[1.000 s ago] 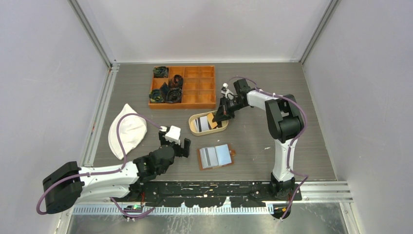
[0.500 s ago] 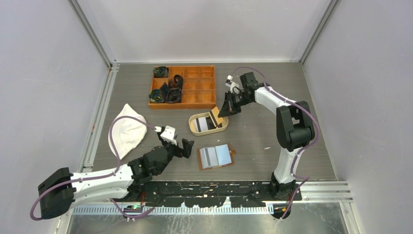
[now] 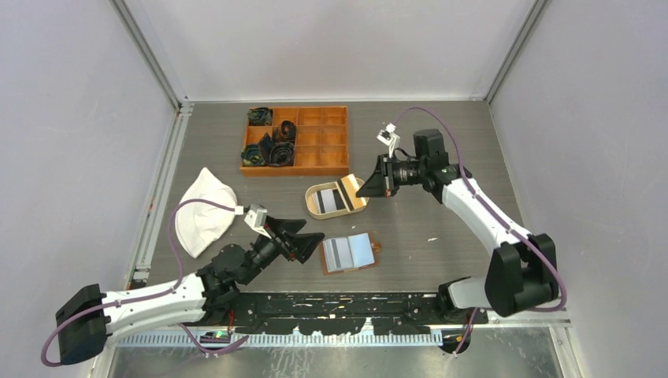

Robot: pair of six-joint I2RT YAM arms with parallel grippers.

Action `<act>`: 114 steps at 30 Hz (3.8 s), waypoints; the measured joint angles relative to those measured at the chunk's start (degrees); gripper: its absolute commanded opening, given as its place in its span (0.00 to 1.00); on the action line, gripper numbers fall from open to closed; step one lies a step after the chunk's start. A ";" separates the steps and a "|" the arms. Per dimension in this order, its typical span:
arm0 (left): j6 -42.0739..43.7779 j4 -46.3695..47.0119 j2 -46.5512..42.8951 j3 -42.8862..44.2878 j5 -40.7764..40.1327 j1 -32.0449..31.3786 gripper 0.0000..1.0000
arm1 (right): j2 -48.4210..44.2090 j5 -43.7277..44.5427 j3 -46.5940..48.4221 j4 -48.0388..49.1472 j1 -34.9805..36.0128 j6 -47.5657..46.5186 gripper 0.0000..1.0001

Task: Put the credit cards into the card holder
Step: Pick up the credit card from the storage box, then insert the credit card into the card holder.

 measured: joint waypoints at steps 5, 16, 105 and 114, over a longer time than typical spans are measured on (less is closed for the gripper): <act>-2.51 6.84 4.04 0.00 3.96 0.00 0.88 | -5.66 -3.96 -6.27 12.52 0.00 7.89 0.01; -3.48 18.64 10.78 0.02 7.13 0.00 0.87 | -8.13 -8.13 -9.62 26.34 2.19 17.90 0.01; -16.83 -19.41 22.53 8.55 13.20 3.85 0.60 | -1.36 7.54 -19.45 6.58 4.24 4.48 0.01; -17.42 -26.97 28.65 14.75 6.05 0.28 0.60 | 4.90 9.92 -19.45 7.61 3.34 6.25 0.01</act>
